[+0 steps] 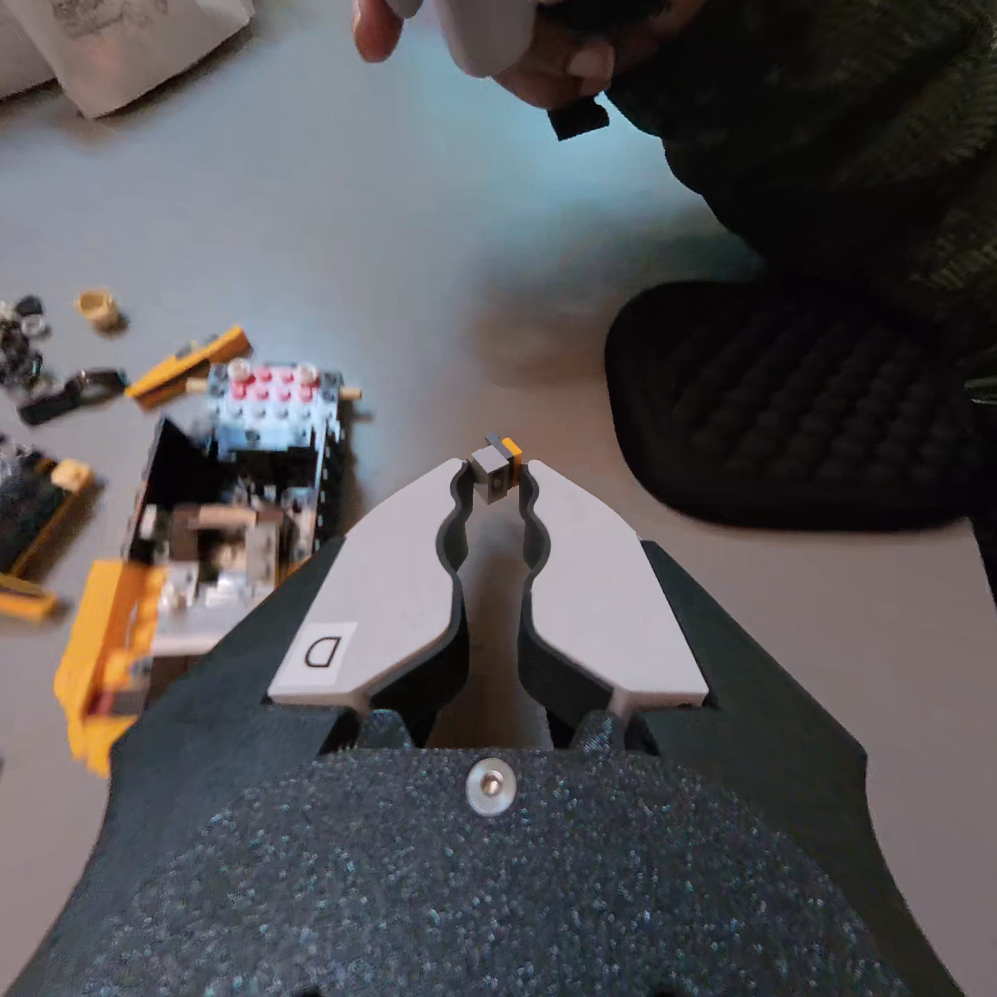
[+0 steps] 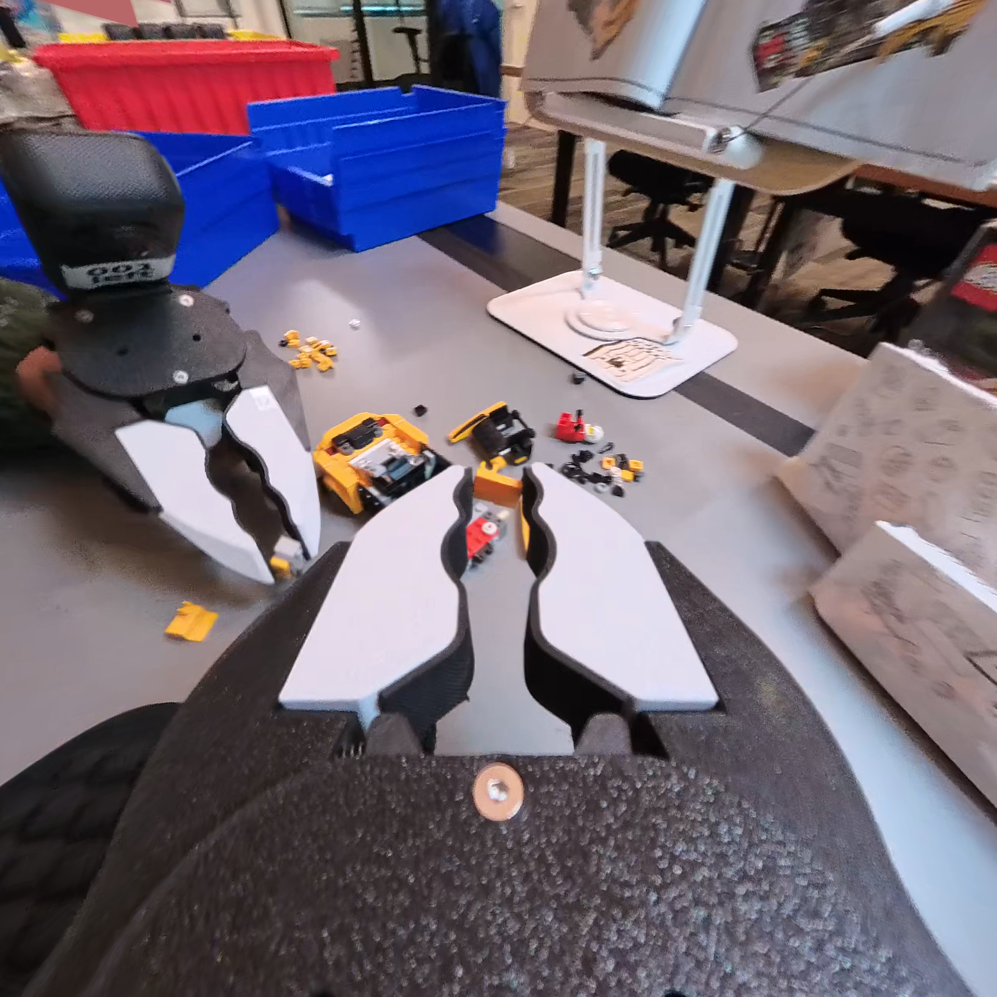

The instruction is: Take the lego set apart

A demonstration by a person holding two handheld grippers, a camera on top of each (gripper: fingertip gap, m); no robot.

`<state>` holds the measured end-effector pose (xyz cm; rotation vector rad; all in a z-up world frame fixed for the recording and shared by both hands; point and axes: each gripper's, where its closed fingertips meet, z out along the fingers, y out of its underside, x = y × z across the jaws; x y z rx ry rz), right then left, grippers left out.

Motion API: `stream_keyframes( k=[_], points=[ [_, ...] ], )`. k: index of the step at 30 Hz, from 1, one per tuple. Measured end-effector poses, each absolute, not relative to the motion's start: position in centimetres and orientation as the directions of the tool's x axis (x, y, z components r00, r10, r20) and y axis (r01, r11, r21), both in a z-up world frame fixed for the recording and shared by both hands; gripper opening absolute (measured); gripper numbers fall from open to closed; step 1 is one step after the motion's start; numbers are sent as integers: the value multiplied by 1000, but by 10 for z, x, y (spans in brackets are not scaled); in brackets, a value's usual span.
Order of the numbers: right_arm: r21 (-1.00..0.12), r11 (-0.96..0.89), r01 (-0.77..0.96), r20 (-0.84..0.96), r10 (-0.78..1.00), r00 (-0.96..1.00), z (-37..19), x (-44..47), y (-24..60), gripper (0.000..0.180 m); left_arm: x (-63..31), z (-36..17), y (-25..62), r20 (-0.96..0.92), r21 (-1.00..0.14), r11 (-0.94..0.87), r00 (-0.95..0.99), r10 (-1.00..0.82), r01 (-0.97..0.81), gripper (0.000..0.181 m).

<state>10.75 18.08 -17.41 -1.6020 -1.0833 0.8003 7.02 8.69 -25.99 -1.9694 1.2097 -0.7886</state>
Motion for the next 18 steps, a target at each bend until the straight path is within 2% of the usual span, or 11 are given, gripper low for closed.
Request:
stream_keyframes(
  k=[5, 12, 18],
  points=[
    [-968, -115, 224, -11, 909, 417, -171, 118, 189, 17, 107, -269, 116, 53, -758, -310, 419, -907, -574, 17],
    [-967, -115, 227, -17, 920, 392, -172, 113, 185, 17, 109, -268, 118, 29, -772, -303, 445, -895, -559, 51],
    [-954, -115, 278, -30, 956, 293, -182, 105, 169, 17, 75, -230, 92, 34, -810, -284, 442, -896, -513, 44]
  ],
)
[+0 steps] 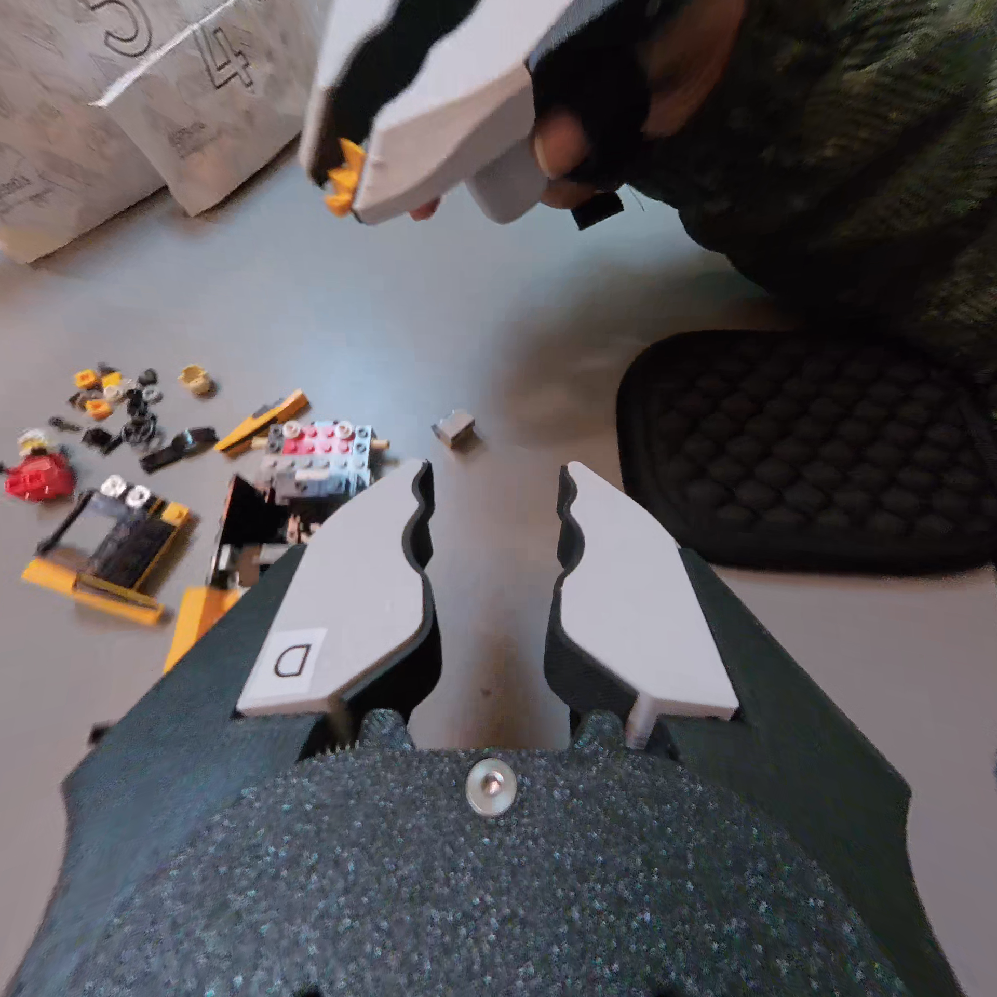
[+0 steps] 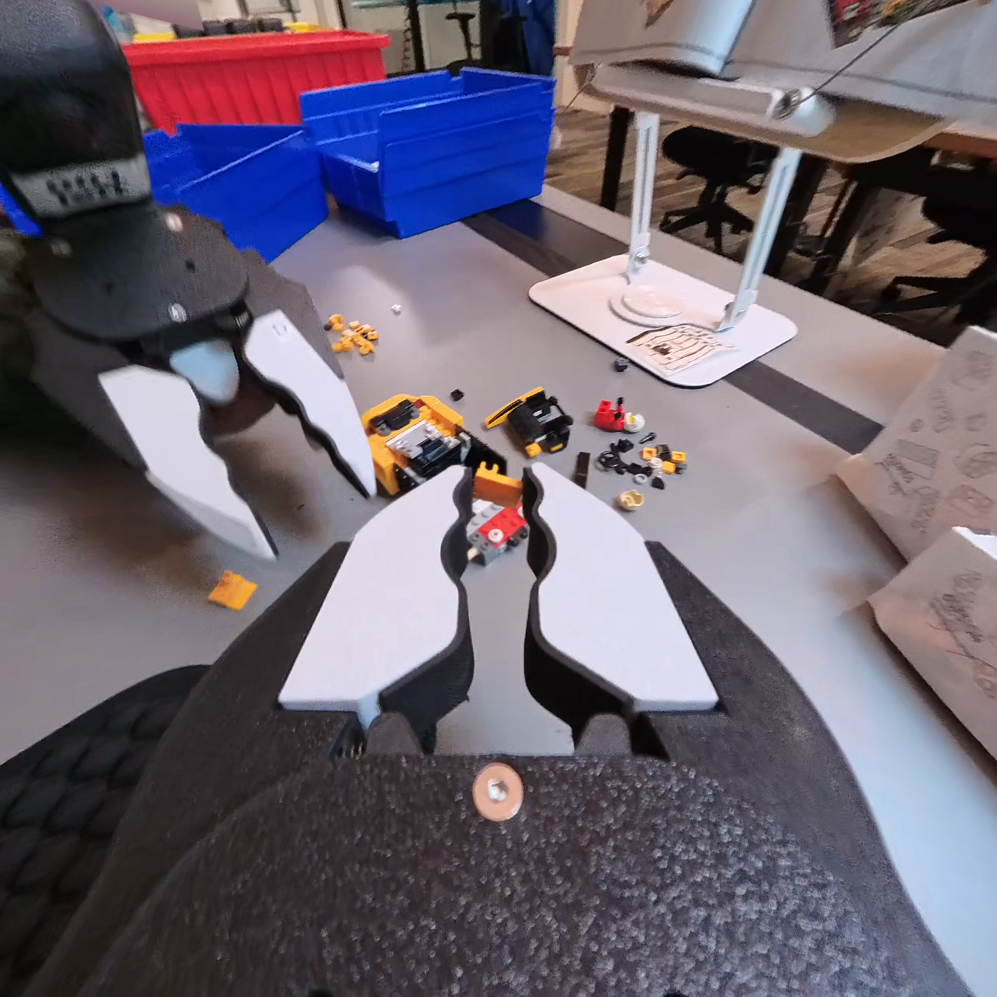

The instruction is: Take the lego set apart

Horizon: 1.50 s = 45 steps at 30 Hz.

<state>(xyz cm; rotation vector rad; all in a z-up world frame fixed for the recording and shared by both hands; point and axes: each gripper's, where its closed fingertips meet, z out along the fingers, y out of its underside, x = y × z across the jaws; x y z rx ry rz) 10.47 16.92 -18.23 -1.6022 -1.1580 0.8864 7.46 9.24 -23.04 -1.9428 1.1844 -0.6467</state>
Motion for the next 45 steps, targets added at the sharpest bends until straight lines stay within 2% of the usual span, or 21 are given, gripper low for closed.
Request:
stream_keyframes(
  k=[4, 7, 12, 22, 23, 26, 33, 38, 41, 45],
  points=[
    [-894, -103, 436, -53, 991, 125, -210, 94, 139, 17, 51, -236, 58, 176, -780, -403, 449, -876, -479, 39],
    [-819, -47, 571, -27, 999, 43, -237, 90, 123, 17, 50, -256, 37, 202, -759, -430, 451, -870, -489, 38],
    [-822, 44, 567, -26, 993, -114, -245, 64, 87, 17, 53, -269, 35, 183, -745, -421, 448, -875, -517, 39],
    [-699, 321, 639, 224, 947, -232, -277, 13, 51, 17, 11, -258, 41, 173, -740, -399, 420, -891, -542, 28],
    [-689, 330, 645, 237, 944, -229, -279, 10, 51, 26, 6, -261, 43, 171, -732, -403, 424, -889, -549, 27],
    [-731, 292, 617, 202, 956, -213, -275, 6, 50, 36, -5, -271, 47, 177, -709, -413, 423, -889, -572, 23],
    [-777, 219, 590, 130, 973, -190, -265, 15, 54, 38, 0, -279, 42, 194, -709, -398, 382, -904, -582, 24],
    [-758, 189, 625, 87, 978, -191, -261, 34, 59, 29, 9, -283, 34, 144, -711, -323, 320, -936, -624, 26],
    [-707, 138, 694, -20, 976, -215, -263, 50, 49, 29, 12, -282, 32, 125, -719, -297, 303, -945, -629, 26],
    [-630, 211, 748, 18, 966, -257, -277, 40, 33, 38, 10, -277, 34, 112, -726, -288, 307, -945, -625, 26]
  ],
)
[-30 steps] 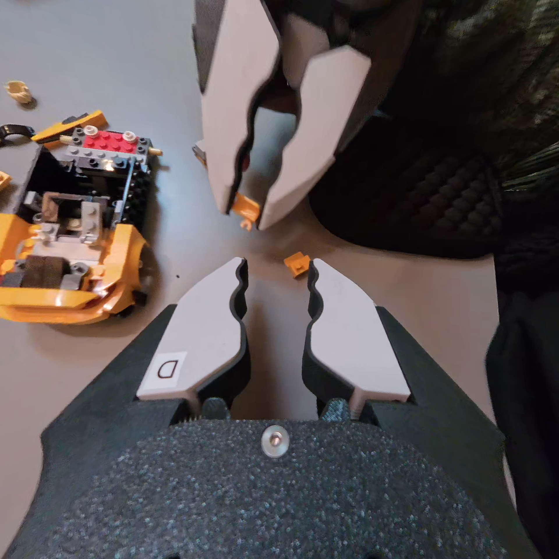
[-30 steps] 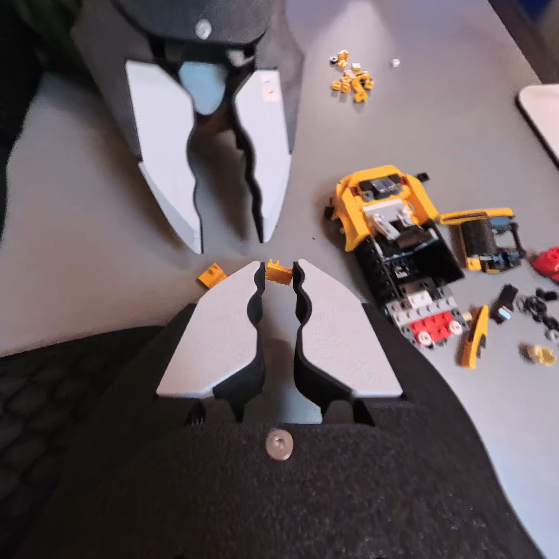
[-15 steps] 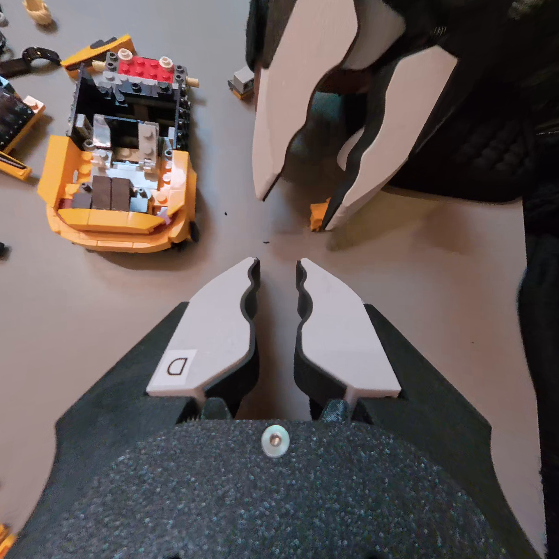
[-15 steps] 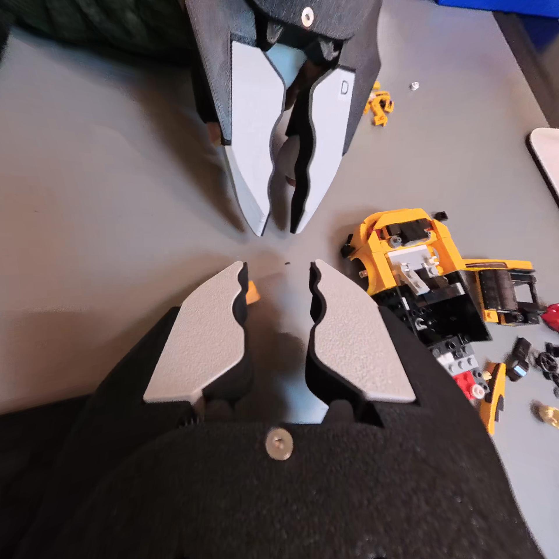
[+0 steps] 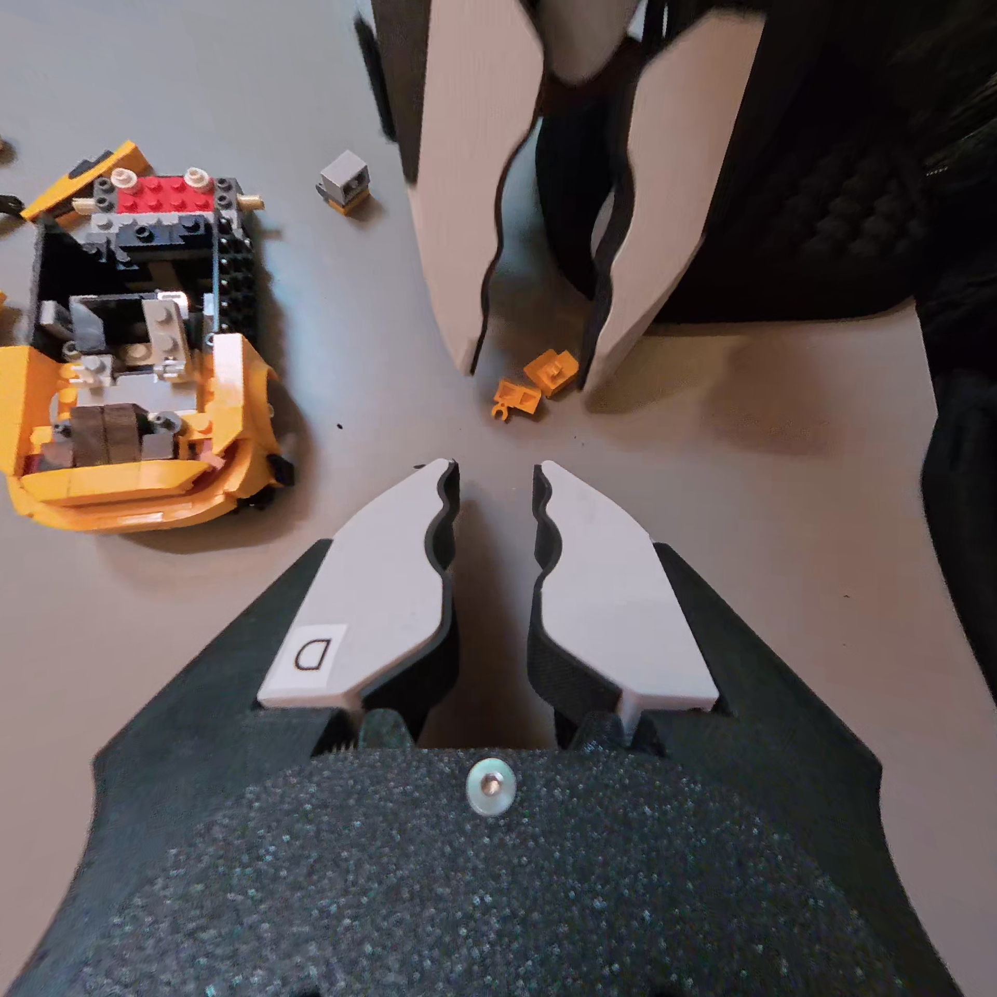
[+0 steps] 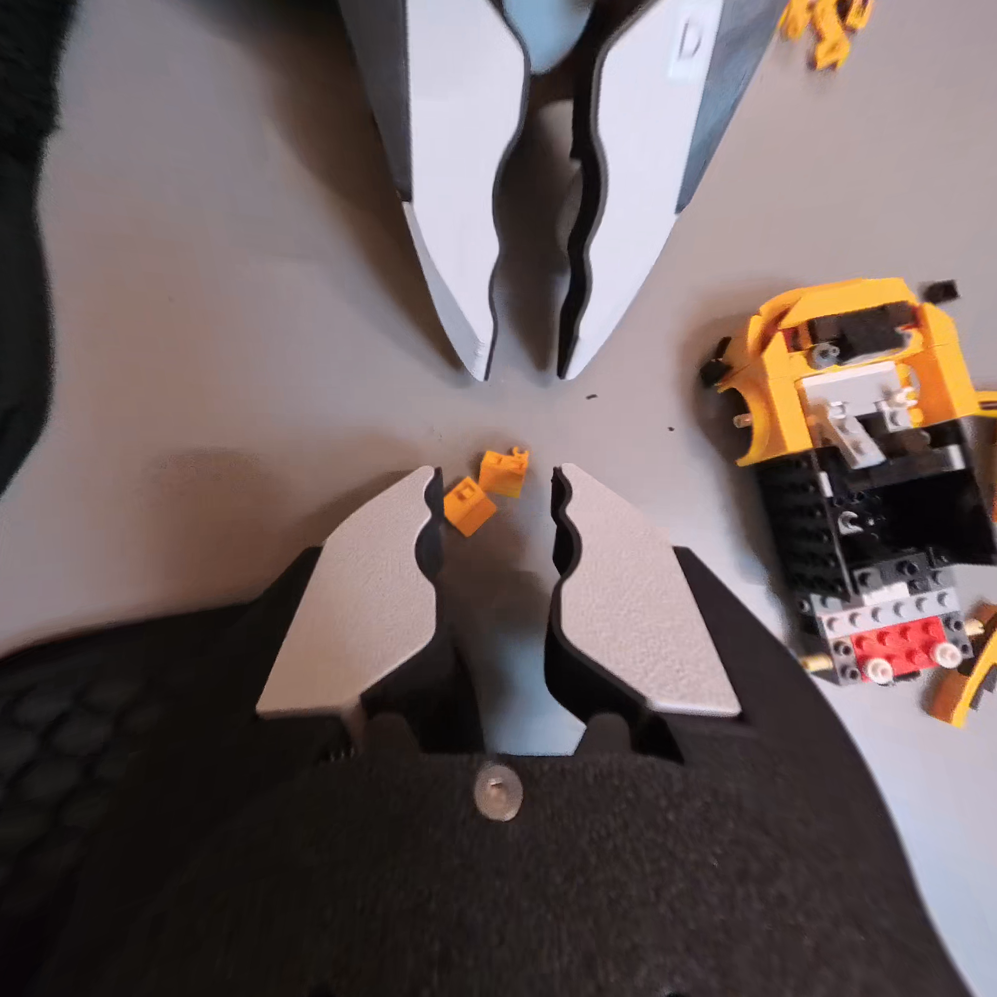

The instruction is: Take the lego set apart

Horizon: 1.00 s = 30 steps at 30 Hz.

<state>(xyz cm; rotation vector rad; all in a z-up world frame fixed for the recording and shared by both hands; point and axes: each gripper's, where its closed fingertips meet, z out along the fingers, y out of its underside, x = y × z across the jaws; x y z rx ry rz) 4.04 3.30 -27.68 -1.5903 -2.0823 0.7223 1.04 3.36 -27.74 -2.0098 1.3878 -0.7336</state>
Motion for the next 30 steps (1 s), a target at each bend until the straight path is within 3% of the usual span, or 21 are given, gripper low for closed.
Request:
stream_keyframes(
  k=[2, 4, 7, 10, 16, 20, 22, 25, 30],
  points=[
    [-576, 218, 788, 61, 972, -225, -287, 36, 39, 37, 9, -273, 36, 104, -733, -284, 311, -945, -618, 25],
    [-585, 215, 782, 67, 974, -218, -286, 33, 40, 16, 5, -272, 38, 104, -730, -284, 310, -945, -621, 25],
    [-643, 255, 722, 151, 967, -206, -273, 24, 47, 16, 3, -267, 41, 150, -738, -328, 330, -932, -589, 25],
    [-703, 329, 631, 290, 942, -168, -252, 10, 52, 16, 8, -255, 38, 336, -759, -470, 346, -876, -452, 27],
    [-609, 533, 587, 585, 802, -121, -239, -4, 61, 16, 1, -236, 55, 641, -689, -714, 355, -681, -125, 28],
    [-538, 604, 588, 681, 722, -119, -237, -9, 61, 16, 2, -237, 55, 653, -680, -724, 352, -671, -117, 21],
    [-523, 627, 577, 707, 697, -116, -235, -10, 60, 16, -1, -235, 55, 622, -708, -695, 354, -698, -125, 7],
    [-646, 587, 487, 640, 765, -74, -221, -10, 54, 16, -1, -221, 50, 601, -752, -648, 280, -749, -121, 7],
    [-886, 360, 291, 345, 933, -105, -199, -3, 39, 18, 3, -204, 36, 446, -864, -476, 189, -875, -164, 6]
  ],
)
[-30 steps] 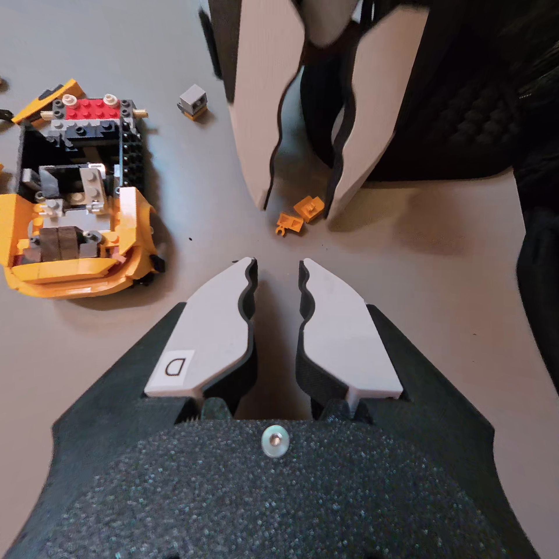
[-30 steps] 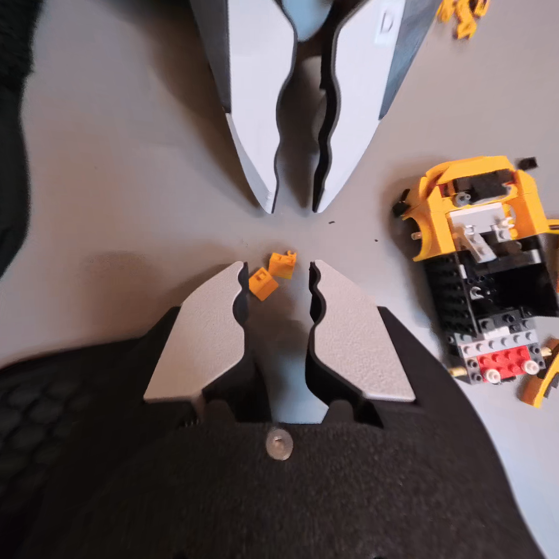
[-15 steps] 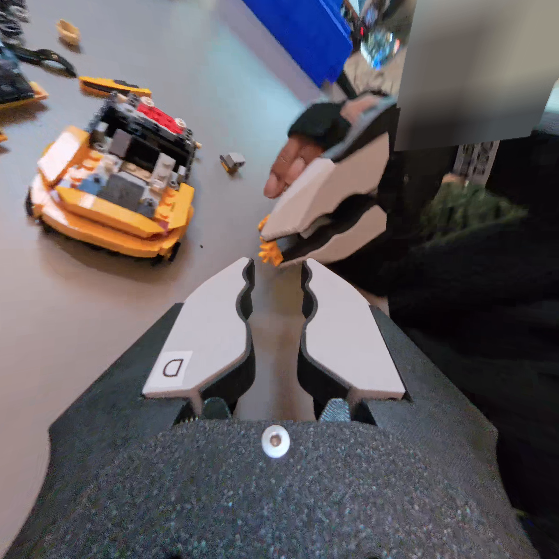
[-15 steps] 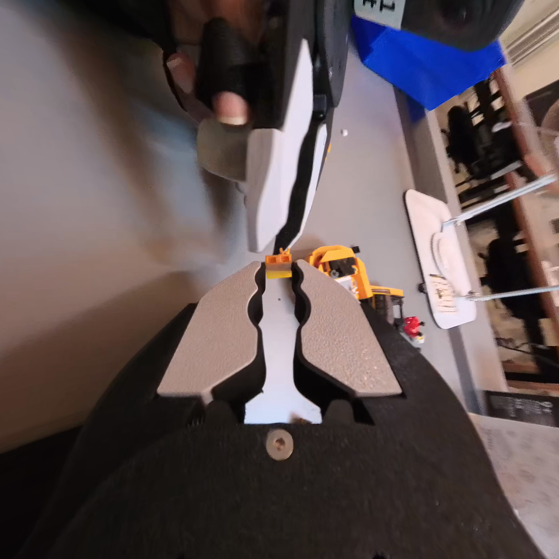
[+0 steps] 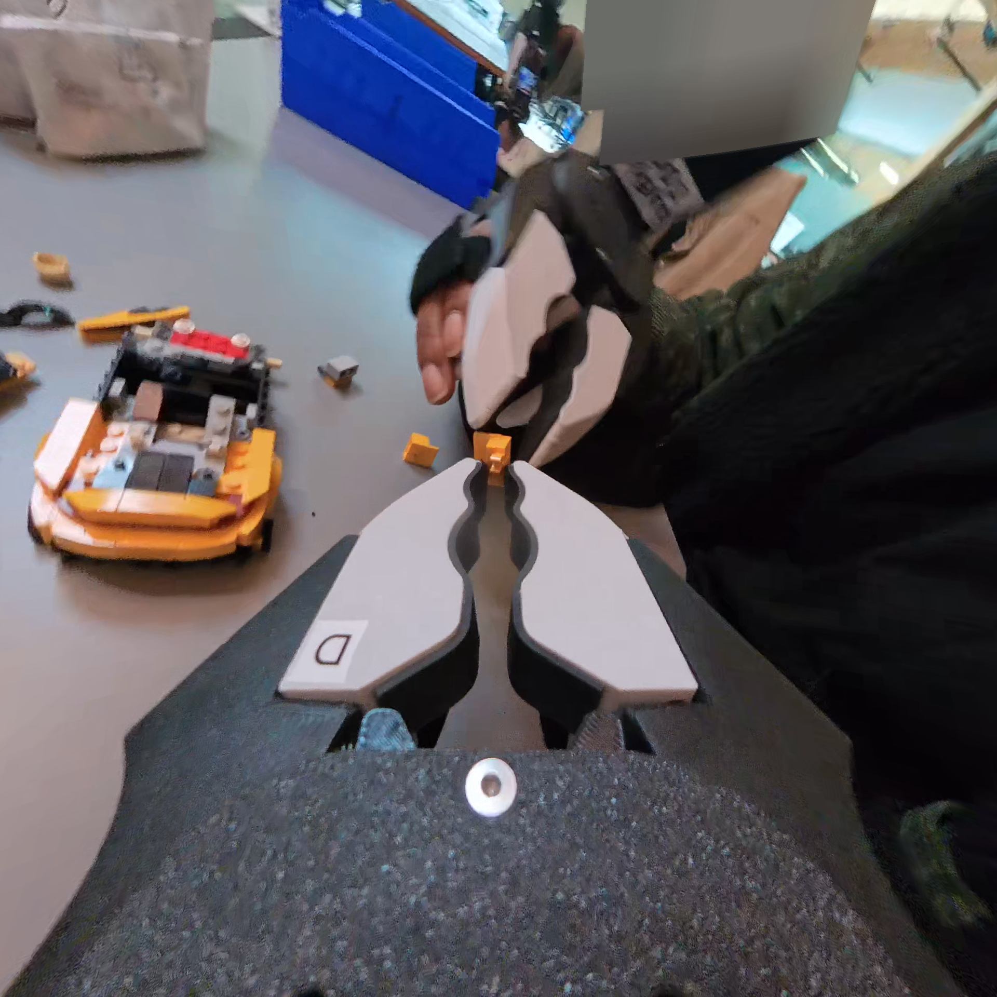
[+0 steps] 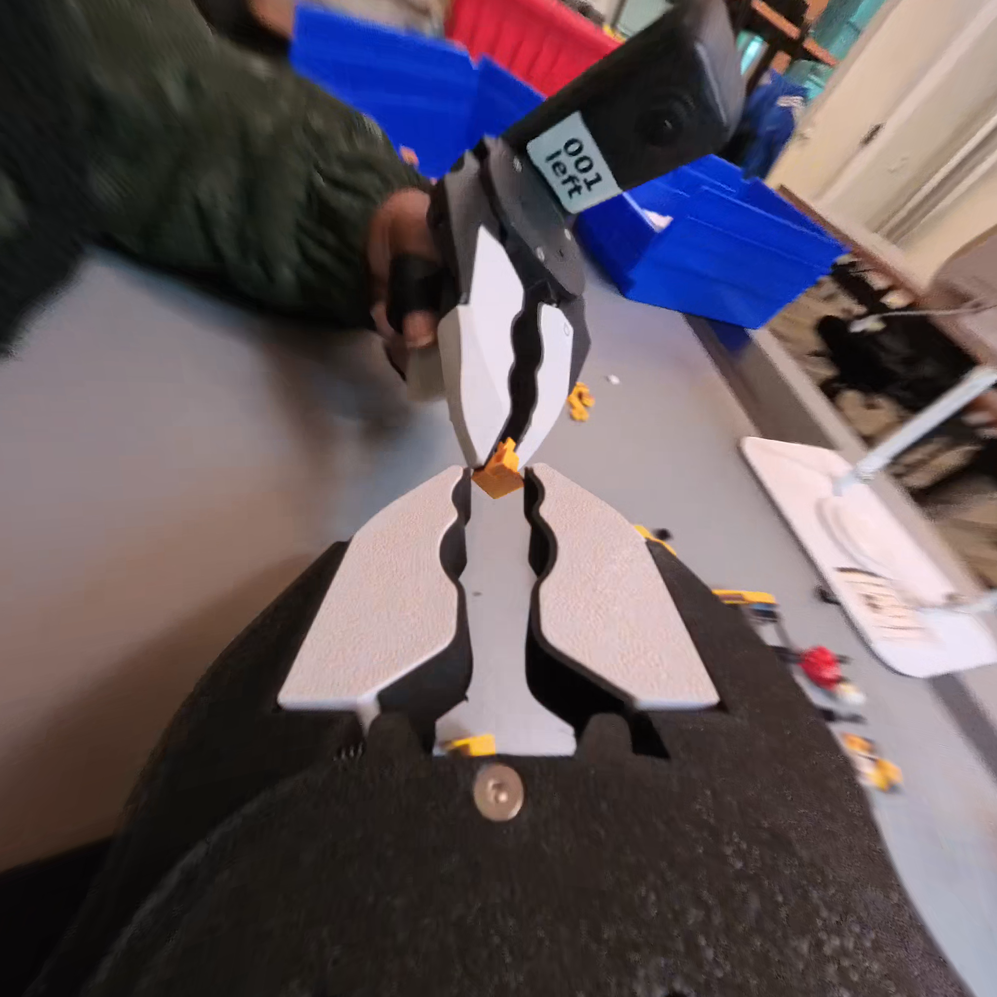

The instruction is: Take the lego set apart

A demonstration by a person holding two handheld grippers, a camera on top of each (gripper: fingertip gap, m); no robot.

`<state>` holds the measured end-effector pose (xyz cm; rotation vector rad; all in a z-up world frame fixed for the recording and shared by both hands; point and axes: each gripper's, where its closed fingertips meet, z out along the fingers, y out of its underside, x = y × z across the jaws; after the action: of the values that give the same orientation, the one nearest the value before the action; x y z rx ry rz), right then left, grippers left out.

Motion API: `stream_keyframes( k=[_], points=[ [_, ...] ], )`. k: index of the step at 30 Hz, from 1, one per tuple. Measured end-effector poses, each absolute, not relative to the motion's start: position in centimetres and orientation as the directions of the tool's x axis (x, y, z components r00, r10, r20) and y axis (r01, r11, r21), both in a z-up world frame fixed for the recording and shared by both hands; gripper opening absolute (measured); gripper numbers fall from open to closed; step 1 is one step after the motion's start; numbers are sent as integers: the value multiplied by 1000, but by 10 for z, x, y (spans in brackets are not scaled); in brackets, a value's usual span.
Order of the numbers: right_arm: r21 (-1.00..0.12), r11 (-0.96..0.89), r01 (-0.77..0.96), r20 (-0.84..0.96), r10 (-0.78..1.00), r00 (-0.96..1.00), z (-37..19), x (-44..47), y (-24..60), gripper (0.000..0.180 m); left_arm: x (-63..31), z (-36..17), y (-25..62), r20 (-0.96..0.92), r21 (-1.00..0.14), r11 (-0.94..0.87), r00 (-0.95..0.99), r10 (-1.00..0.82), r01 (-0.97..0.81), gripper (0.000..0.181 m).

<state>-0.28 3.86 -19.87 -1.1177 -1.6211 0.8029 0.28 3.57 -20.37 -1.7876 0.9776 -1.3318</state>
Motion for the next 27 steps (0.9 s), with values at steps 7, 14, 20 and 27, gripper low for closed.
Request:
stream_keyframes(
  k=[7, 14, 20, 27],
  points=[
    [-972, 122, 203, 52, 946, -319, -187, 7, 10, 15, 13, -183, 0, 271, -949, -267, 0, -963, -168, 6],
    [-975, 102, 196, 27, 935, -352, -182, 9, 2, 1, 12, -178, 0, 333, -936, -327, -26, -943, -126, 7],
    [-962, 79, 260, 6, 962, -272, -190, 5, 17, 0, 7, -182, 17, 329, -933, -337, 84, -941, -125, 16],
    [-953, 70, 295, -10, 965, -263, -196, 4, 19, 0, 9, -191, 20, 213, -946, -245, 162, -963, -212, 12]
  ],
)
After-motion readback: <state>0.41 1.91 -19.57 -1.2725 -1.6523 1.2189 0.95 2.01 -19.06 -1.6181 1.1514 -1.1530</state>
